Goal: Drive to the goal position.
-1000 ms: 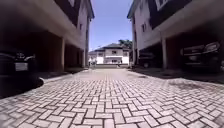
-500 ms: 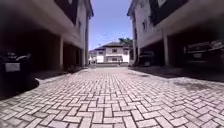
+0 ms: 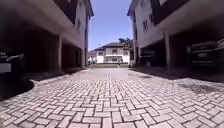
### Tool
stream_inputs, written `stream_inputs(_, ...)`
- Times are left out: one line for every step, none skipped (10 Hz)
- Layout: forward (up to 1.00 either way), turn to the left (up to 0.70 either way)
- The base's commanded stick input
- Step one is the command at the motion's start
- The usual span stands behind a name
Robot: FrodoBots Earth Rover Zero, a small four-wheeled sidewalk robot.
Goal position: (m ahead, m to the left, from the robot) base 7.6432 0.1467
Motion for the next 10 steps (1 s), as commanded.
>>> stream_inputs(0.5,0.0)
stream_inputs(0.5,0.0)
stream_inputs(0.5,-0.43)
stream_inputs(0.5,-0.41)
stream_inputs(0.5,-0.19)
stream_inputs(0.5,0.0)
stream_inputs(0.5,0.0)
stream_inputs(0.5,-0.27)
stream_inputs(0.5,-0.46)
stream_inputs(0.5,-0.16)
